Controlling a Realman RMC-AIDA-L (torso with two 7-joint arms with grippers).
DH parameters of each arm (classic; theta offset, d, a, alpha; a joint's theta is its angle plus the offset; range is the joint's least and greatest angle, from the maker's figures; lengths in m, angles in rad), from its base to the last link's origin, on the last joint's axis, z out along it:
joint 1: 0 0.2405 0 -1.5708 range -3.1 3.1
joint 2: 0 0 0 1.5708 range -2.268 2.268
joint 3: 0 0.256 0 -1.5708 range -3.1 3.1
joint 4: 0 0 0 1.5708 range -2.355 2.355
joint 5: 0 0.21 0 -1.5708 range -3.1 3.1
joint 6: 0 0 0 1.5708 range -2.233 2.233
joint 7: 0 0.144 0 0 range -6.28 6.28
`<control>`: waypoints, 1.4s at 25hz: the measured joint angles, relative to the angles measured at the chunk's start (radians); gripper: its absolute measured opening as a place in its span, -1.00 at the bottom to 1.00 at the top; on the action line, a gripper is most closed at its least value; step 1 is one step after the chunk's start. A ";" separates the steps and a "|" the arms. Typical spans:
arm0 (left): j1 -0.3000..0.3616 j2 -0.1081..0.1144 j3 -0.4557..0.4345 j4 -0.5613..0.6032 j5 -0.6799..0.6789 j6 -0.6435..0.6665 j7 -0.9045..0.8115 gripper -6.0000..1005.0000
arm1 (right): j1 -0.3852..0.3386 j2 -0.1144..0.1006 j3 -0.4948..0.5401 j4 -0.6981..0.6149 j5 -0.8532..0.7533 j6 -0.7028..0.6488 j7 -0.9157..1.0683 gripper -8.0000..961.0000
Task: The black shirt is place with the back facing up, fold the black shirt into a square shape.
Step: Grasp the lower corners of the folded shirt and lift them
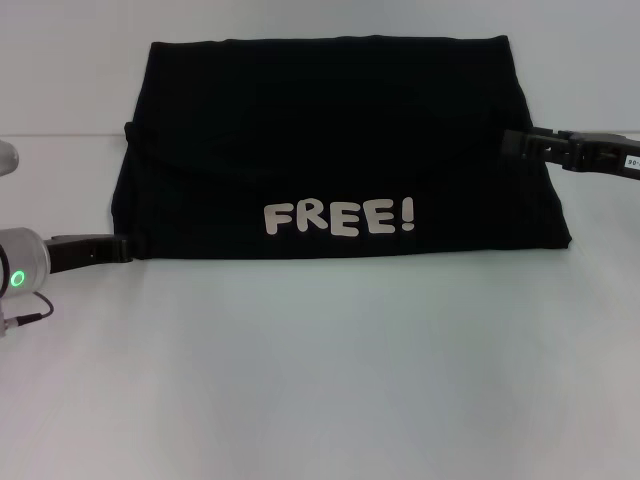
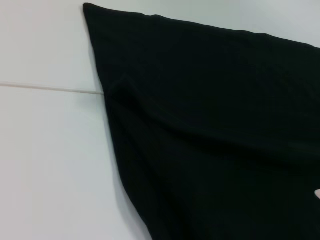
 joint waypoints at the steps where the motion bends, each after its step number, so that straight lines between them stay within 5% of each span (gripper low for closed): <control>1: 0.000 0.000 0.000 0.000 0.001 -0.003 0.003 -0.10 | 0.000 0.000 0.000 0.000 0.000 0.000 0.000 0.41; 6: -0.004 0.001 0.001 -0.003 0.005 -0.007 0.012 -0.71 | 0.000 0.000 0.000 0.000 0.000 -0.001 0.000 0.41; 12: -0.006 0.002 0.011 0.005 0.016 -0.004 0.011 -0.99 | -0.005 -0.009 -0.013 -0.001 -0.017 0.017 0.029 0.41; 17: 0.001 0.004 0.011 0.055 0.027 0.044 0.001 -0.99 | 0.000 -0.024 -0.072 -0.042 -0.131 0.063 0.197 0.41; 29: 0.008 0.010 0.010 0.072 0.034 0.075 0.010 -0.99 | -0.009 -0.022 -0.089 -0.081 -0.300 0.118 0.355 0.41; 35: 0.007 0.011 0.010 0.069 0.043 0.070 0.010 -0.99 | -0.003 -0.001 -0.107 -0.055 -0.320 0.227 0.345 0.41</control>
